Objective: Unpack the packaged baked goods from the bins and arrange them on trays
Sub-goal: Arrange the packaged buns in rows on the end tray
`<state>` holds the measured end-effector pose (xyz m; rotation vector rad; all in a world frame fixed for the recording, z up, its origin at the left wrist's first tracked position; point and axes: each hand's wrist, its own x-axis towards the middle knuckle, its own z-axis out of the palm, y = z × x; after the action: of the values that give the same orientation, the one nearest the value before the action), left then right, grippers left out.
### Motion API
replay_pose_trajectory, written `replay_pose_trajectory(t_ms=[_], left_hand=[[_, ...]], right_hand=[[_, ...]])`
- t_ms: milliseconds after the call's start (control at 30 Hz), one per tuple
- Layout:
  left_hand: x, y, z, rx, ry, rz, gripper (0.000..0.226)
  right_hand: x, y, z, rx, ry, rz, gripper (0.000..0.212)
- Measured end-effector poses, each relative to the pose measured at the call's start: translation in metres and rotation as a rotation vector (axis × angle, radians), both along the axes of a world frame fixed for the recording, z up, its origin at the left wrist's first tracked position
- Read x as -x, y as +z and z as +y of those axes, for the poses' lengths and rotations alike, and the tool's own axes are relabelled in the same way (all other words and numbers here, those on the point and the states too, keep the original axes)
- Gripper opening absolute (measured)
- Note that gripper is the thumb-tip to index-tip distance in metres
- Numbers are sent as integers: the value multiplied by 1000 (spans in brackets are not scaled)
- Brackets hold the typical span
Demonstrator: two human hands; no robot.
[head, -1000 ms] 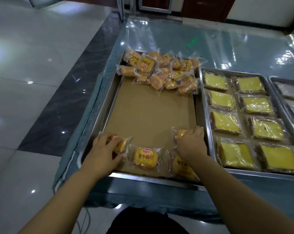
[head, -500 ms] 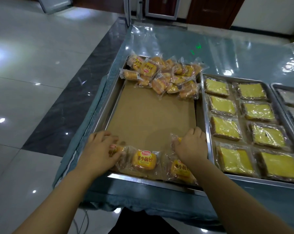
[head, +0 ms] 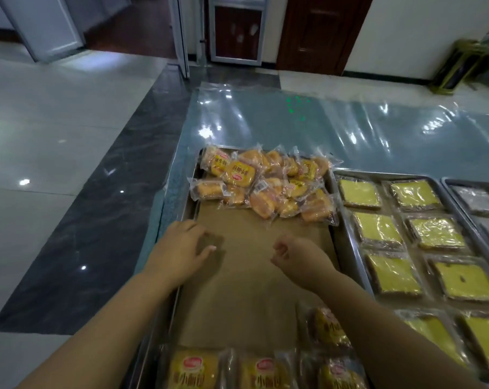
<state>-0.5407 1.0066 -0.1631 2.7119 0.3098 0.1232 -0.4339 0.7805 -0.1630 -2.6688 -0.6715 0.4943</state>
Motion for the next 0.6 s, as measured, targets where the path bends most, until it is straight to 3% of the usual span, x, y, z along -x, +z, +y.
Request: replay_pose_trajectory(t_ms=[133,267,367,500,600], left_hand=[[-47,-2,24,-60,-66,-72,43],[-88,-7,40,-92,-83,-138,57],[-108,-17,50,-77,-85,-86,62],[-118,-27,60,-119,-84,-48,39],[-115,-21,61,-25,-47,-128,28]], right_hand=[[-35,4,28,-15,-70,-117,20],[-71,4,51,-8,-143,-213,43],[-88,1,63,58,-154,-218,46],[-95,-1,71,122,-161,-181,45],[-92,-2,68,131,-136,-146,47]])
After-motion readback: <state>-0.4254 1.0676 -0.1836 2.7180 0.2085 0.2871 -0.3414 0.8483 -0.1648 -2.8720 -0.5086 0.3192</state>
